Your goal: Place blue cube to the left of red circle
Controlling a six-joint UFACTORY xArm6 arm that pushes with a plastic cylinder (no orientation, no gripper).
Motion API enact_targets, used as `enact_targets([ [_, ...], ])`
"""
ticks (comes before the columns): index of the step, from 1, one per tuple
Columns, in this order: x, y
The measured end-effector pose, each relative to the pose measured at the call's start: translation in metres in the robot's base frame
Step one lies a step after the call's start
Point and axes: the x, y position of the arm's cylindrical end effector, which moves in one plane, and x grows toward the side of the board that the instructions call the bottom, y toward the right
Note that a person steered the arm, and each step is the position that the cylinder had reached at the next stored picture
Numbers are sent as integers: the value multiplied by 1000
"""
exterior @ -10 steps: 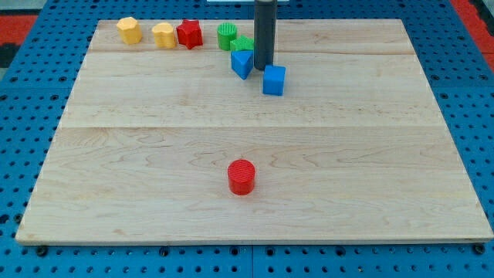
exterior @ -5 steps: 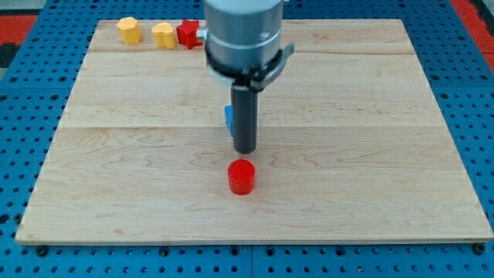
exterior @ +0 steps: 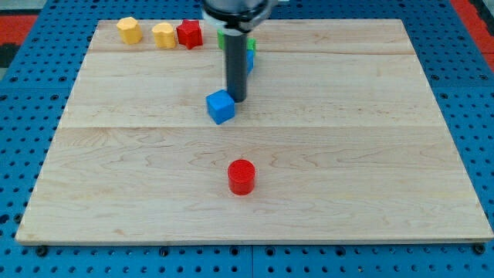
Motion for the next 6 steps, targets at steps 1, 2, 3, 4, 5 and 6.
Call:
enact_targets([
  [1, 39, -13],
  [2, 47, -26],
  [3, 19, -33],
  [4, 91, -44],
  [5, 117, -44],
  [6, 115, -114],
])
